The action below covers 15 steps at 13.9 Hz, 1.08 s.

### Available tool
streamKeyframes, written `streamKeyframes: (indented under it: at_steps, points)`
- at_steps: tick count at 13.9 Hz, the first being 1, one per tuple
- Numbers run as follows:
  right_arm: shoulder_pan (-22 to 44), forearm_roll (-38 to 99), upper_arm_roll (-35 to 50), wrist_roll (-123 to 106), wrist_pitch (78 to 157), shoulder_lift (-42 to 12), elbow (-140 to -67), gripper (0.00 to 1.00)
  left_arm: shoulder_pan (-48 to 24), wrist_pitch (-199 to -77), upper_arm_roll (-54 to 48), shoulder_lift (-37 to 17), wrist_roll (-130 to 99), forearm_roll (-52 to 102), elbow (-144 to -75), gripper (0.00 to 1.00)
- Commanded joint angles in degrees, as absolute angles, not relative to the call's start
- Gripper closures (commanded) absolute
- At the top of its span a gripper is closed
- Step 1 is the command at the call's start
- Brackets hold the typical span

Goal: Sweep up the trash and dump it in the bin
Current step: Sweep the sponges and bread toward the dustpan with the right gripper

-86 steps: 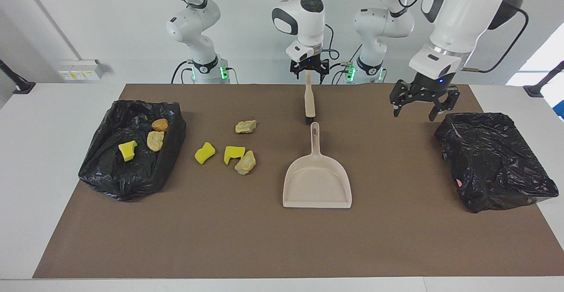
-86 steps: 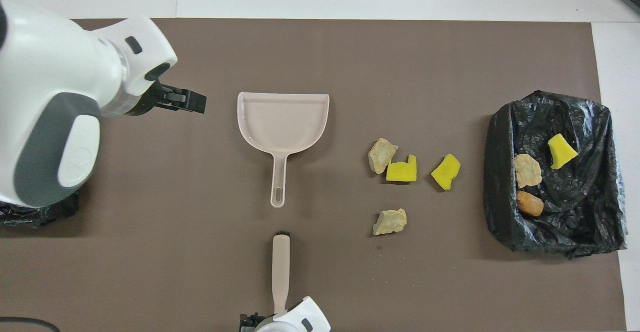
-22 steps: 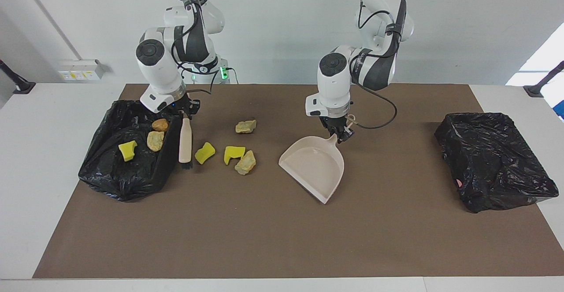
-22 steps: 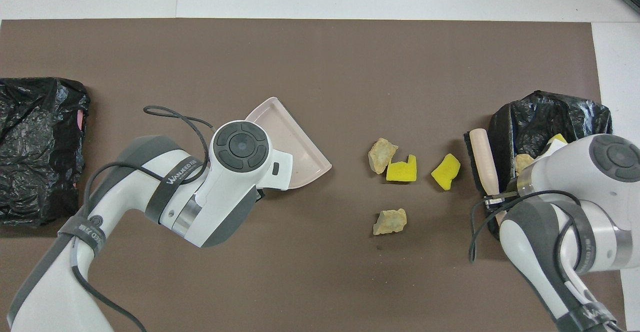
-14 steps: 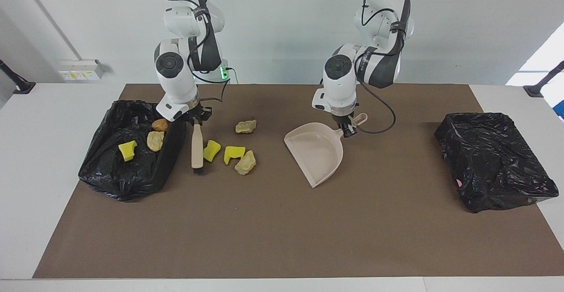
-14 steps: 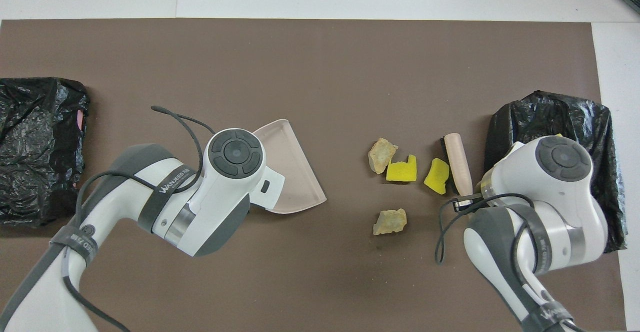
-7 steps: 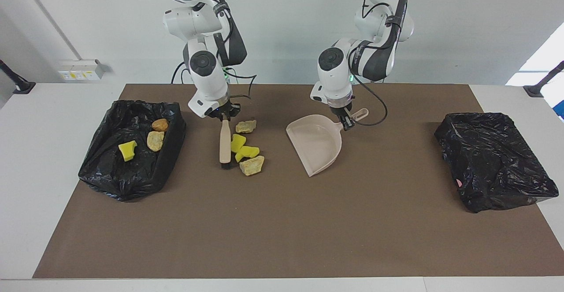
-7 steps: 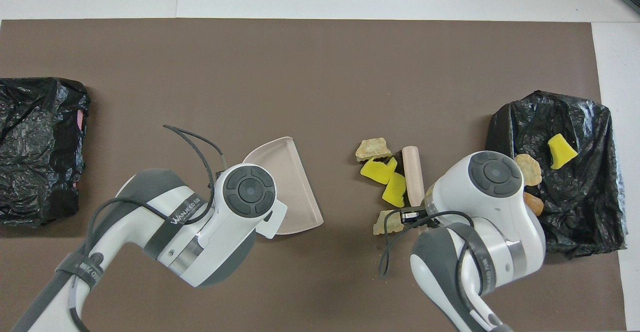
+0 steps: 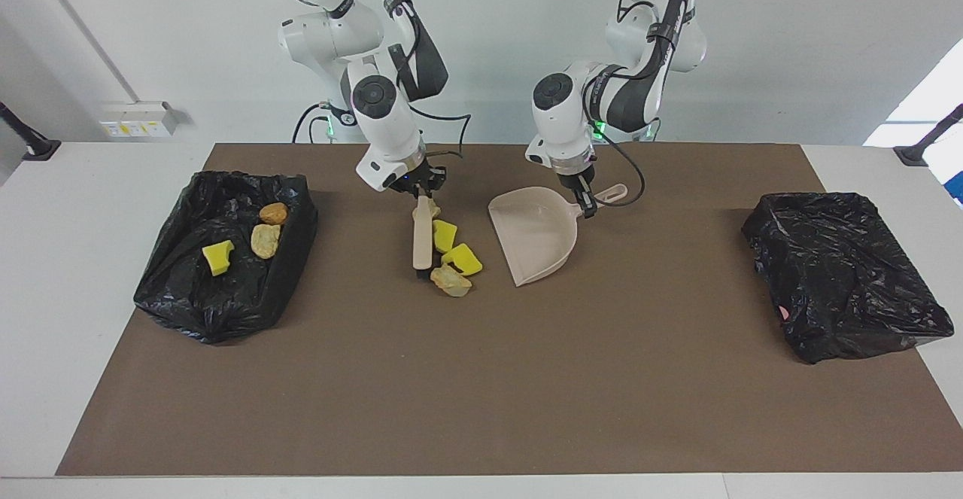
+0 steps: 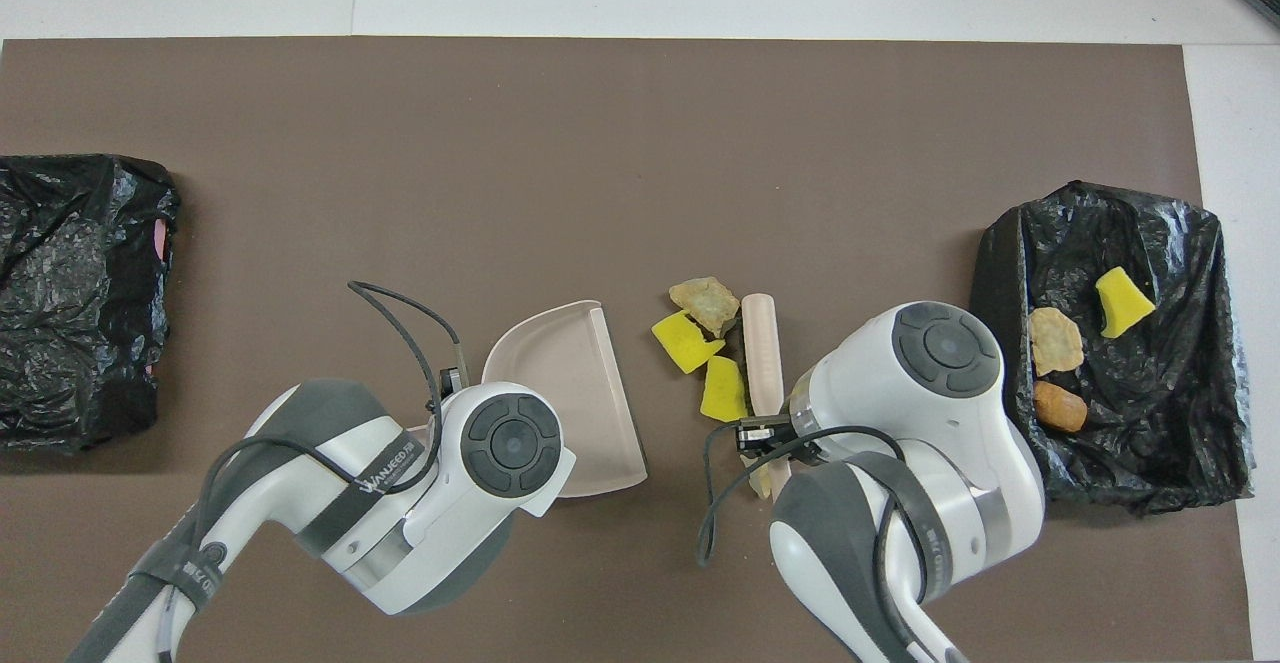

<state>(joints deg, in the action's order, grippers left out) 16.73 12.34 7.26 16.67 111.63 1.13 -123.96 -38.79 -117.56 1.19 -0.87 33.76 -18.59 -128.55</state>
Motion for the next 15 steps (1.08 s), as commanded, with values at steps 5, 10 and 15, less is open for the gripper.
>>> streamKeyframes:
  at_steps: [5,10,15]
  points:
    - [13.45,-1.04,7.21,9.33,111.44,-3.32,-117.96,1.0,-39.46,-118.74,1.67,0.62,33.93,-19.6,-130.96,1.0]
    - [15.11,-3.43,7.56,5.12,111.97,-9.84,-112.32,1.0,-39.55,-118.3,1.76,0.62,33.84,-19.6,-130.96,1.0]
    - [17.74,1.12,8.0,-1.14,113.81,-9.67,-115.39,1.0,-39.73,-117.6,1.67,0.79,30.41,-19.6,-130.96,1.0]
